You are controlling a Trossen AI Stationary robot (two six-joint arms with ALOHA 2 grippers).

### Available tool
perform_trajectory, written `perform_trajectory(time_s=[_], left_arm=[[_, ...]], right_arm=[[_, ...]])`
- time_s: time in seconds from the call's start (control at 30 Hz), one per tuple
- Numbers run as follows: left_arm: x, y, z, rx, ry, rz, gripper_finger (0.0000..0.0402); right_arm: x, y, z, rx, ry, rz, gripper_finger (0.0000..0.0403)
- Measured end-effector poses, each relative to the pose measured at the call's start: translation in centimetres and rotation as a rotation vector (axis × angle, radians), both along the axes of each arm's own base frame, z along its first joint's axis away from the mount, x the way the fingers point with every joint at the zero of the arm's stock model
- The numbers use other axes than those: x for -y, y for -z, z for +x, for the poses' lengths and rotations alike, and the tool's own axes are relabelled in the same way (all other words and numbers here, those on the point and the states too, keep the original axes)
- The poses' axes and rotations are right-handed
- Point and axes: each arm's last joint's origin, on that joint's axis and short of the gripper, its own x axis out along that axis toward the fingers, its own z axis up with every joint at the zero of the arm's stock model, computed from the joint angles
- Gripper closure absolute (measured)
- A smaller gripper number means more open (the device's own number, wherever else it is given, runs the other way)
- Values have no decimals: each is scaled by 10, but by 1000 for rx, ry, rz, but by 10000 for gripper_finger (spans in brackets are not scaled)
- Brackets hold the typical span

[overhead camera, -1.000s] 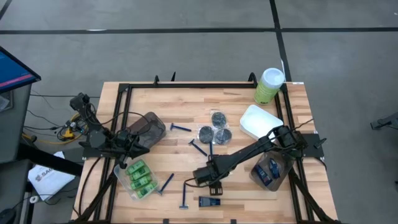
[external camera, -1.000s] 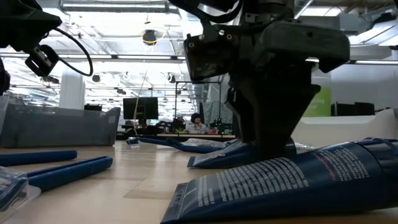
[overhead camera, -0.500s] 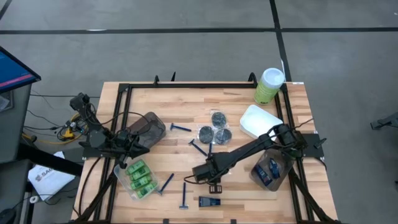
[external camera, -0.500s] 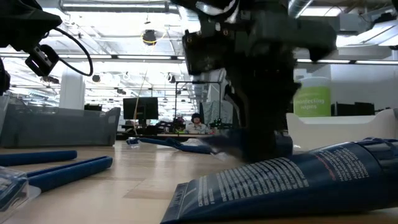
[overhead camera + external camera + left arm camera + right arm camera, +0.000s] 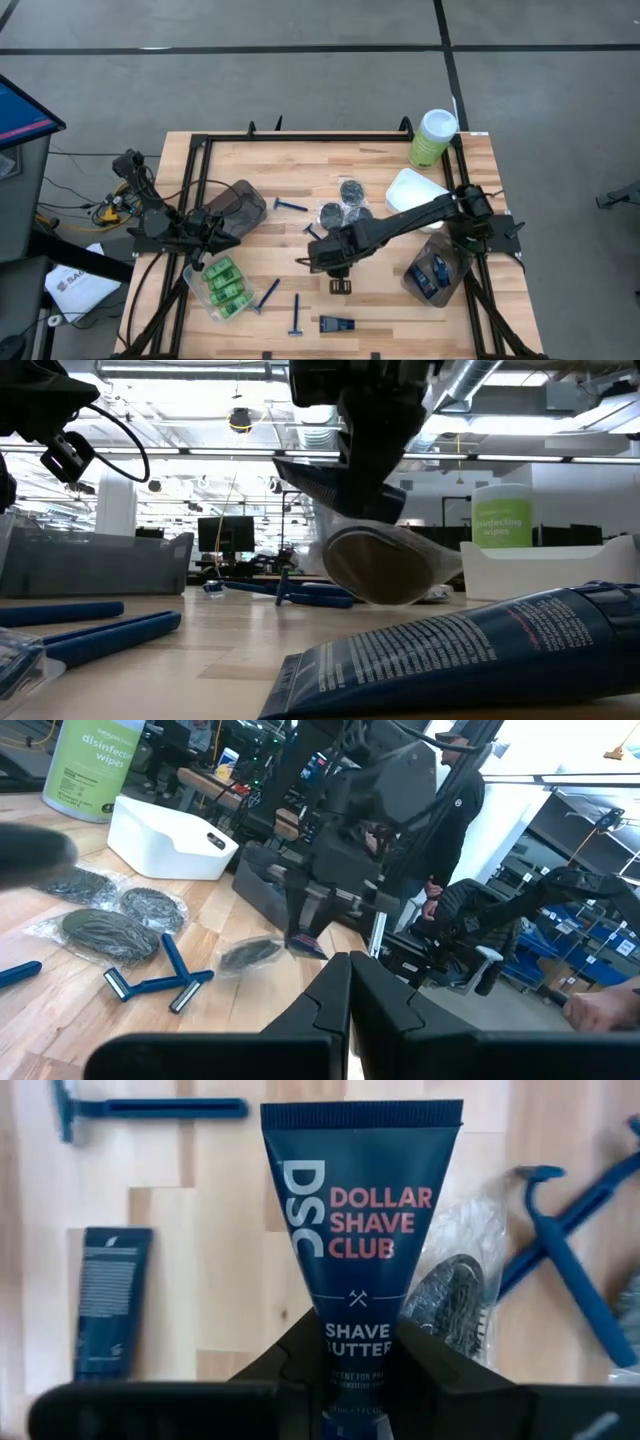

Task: Pick & Place Travel size toiletries
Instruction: Put the blue shave cream into the right black bin

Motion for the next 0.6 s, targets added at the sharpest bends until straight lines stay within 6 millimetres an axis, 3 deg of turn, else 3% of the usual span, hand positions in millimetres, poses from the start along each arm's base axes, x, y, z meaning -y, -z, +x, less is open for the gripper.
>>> perform_trajectory(time_s=[0.27,0.6], left_arm=[[0,0,0,0,0,0,400],[0,0,0,0,1,0,400]], right_arm=[[6,0,-6,-69,35,-6,333],[-18,18,-25,-157,-111,-69,332]])
